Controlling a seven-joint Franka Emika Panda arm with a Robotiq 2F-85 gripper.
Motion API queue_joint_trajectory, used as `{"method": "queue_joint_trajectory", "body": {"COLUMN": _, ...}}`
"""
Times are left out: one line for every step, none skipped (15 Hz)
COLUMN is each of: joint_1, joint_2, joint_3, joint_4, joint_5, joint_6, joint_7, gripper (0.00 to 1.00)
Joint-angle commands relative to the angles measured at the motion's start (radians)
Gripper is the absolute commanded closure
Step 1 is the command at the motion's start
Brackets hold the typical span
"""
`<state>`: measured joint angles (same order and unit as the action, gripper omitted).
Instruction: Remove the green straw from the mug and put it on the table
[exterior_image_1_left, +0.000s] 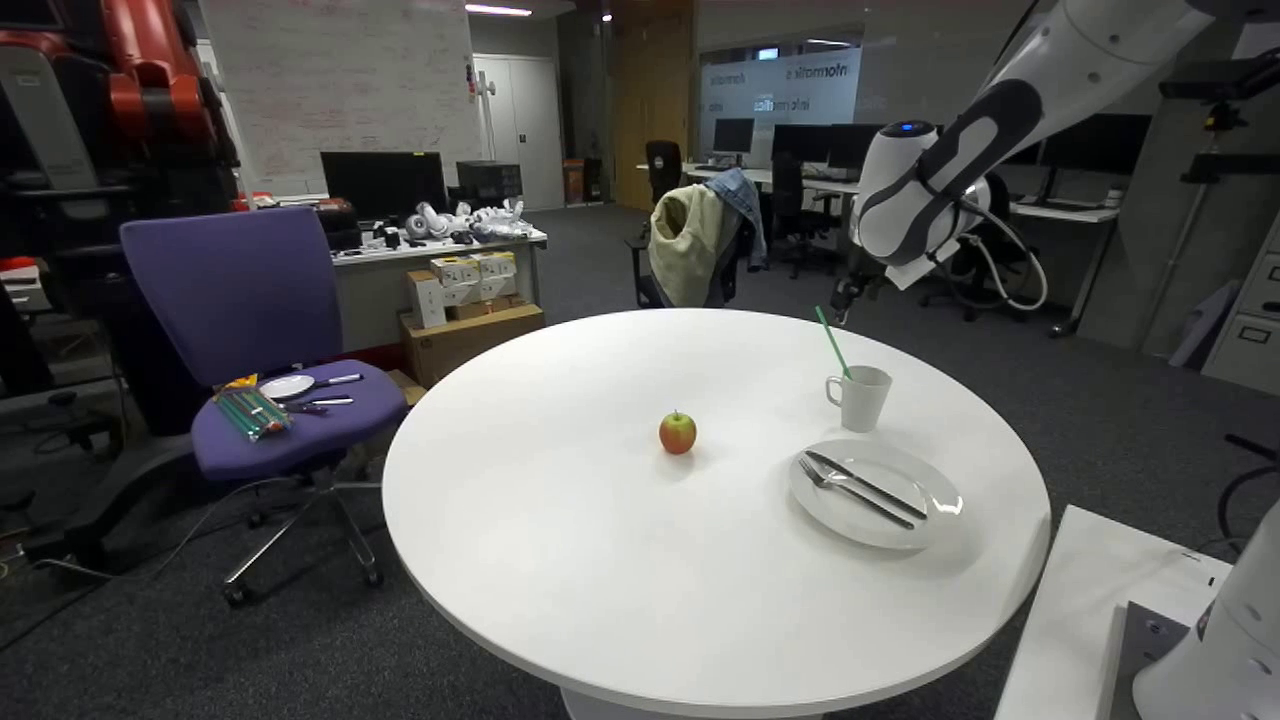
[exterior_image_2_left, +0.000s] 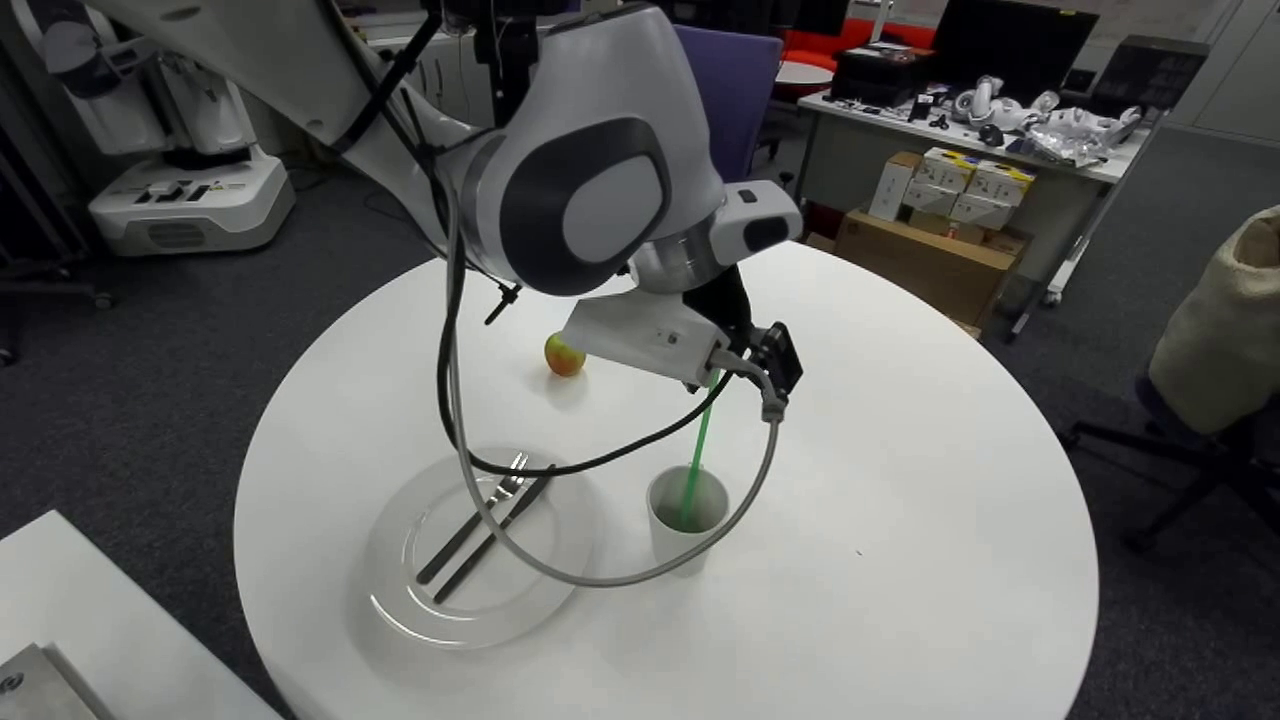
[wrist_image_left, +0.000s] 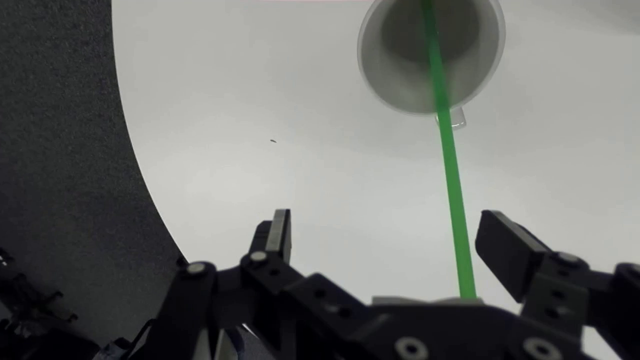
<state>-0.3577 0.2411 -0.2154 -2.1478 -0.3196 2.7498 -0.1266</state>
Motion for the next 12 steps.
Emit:
{"method": "queue_joint_trajectory", "body": {"joint_1": 0.016, "joint_2": -0.006, "joint_3": 0.0, "joint_4": 0.012, "joint_5": 0.066, "joint_6": -0.02, "joint_7": -0.089, "gripper": 0.0}}
{"method": "queue_joint_trajectory", "body": {"joint_1": 0.014, "joint_2": -0.002, "joint_3": 0.008, "joint_4": 0.013, "joint_5": 0.091, "joint_6": -0.013, "joint_7": -0.109, "gripper": 0.0}}
{"method": "queue_joint_trajectory", "body": {"joint_1": 0.012, "joint_2": 0.0, "joint_3": 0.015, "joint_4": 0.014, "joint_5": 0.115, "joint_6": -0.008, "joint_7": -0.127, "gripper": 0.0}}
{"method": "queue_joint_trajectory", "body": {"joint_1": 0.014, "joint_2": 0.004, "joint_3": 0.016, "joint_4": 0.014, "joint_5": 0.129, "joint_6": 0.005, "joint_7": -0.131, "gripper": 0.0}}
{"method": "queue_joint_trajectory", "body": {"joint_1": 0.02, "joint_2": 0.006, "joint_3": 0.01, "joint_4": 0.014, "joint_5": 0.131, "joint_6": 0.022, "joint_7": -0.122, "gripper": 0.0}}
{"method": "queue_joint_trajectory", "body": {"joint_1": 0.025, "joint_2": 0.006, "joint_3": 0.005, "joint_4": 0.013, "joint_5": 0.131, "joint_6": 0.035, "joint_7": -0.115, "gripper": 0.0}}
{"method": "queue_joint_trajectory", "body": {"joint_1": 0.028, "joint_2": 0.009, "joint_3": 0.004, "joint_4": 0.011, "joint_5": 0.131, "joint_6": 0.049, "joint_7": -0.112, "gripper": 0.0}}
{"method": "queue_joint_trajectory", "body": {"joint_1": 0.028, "joint_2": 0.013, "joint_3": 0.003, "joint_4": 0.011, "joint_5": 0.131, "joint_6": 0.057, "joint_7": -0.114, "gripper": 0.0}}
{"method": "queue_joint_trajectory", "body": {"joint_1": 0.028, "joint_2": 0.016, "joint_3": 0.004, "joint_4": 0.008, "joint_5": 0.132, "joint_6": 0.063, "joint_7": -0.116, "gripper": 0.0}}
{"method": "queue_joint_trajectory", "body": {"joint_1": 0.028, "joint_2": 0.019, "joint_3": 0.006, "joint_4": 0.006, "joint_5": 0.134, "joint_6": 0.069, "joint_7": -0.117, "gripper": 0.0}}
{"method": "queue_joint_trajectory", "body": {"joint_1": 0.029, "joint_2": 0.023, "joint_3": 0.006, "joint_4": 0.005, "joint_5": 0.133, "joint_6": 0.073, "joint_7": -0.115, "gripper": 0.0}}
{"method": "queue_joint_trajectory", "body": {"joint_1": 0.03, "joint_2": 0.028, "joint_3": 0.006, "joint_4": 0.004, "joint_5": 0.132, "joint_6": 0.077, "joint_7": -0.112, "gripper": 0.0}}
